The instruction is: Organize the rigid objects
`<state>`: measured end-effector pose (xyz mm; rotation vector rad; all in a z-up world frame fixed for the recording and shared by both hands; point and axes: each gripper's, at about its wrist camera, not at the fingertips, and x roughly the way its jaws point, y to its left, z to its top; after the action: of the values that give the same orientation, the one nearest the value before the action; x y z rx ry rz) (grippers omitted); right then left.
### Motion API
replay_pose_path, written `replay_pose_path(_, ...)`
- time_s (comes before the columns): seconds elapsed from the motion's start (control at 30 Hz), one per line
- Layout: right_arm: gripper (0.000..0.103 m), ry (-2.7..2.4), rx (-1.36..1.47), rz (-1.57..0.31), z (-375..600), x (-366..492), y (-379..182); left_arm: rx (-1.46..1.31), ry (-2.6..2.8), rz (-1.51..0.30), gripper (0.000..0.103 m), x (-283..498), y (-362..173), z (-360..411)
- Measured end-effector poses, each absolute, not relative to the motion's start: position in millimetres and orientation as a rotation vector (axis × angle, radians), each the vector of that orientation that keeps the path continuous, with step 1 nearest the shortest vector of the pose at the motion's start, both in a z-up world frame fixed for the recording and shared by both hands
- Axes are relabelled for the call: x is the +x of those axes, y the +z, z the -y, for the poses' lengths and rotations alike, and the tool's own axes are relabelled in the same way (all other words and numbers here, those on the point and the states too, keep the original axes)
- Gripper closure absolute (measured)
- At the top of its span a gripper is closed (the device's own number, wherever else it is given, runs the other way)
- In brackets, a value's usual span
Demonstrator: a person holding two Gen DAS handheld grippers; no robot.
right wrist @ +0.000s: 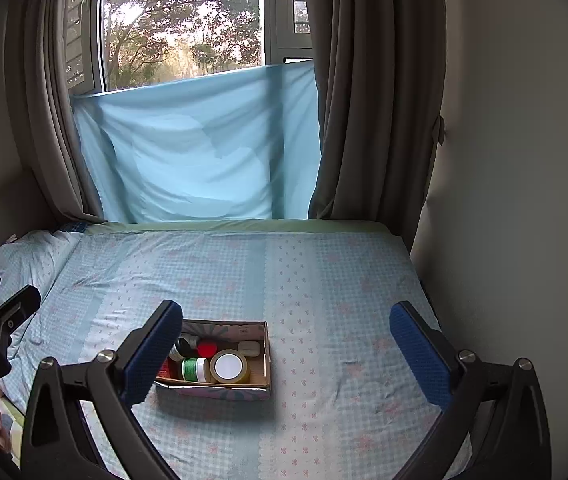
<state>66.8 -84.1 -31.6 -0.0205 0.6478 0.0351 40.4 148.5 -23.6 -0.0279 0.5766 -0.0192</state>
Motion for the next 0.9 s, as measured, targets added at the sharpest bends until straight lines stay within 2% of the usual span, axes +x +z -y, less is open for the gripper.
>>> replay_pose_path(0.9, 0.0, 0.02, -0.01, -0.619, 80.9, 69.0, -27.1, -0.009, -0.026, -0.557, 0.0, 46.7, -22.5, -146.6)
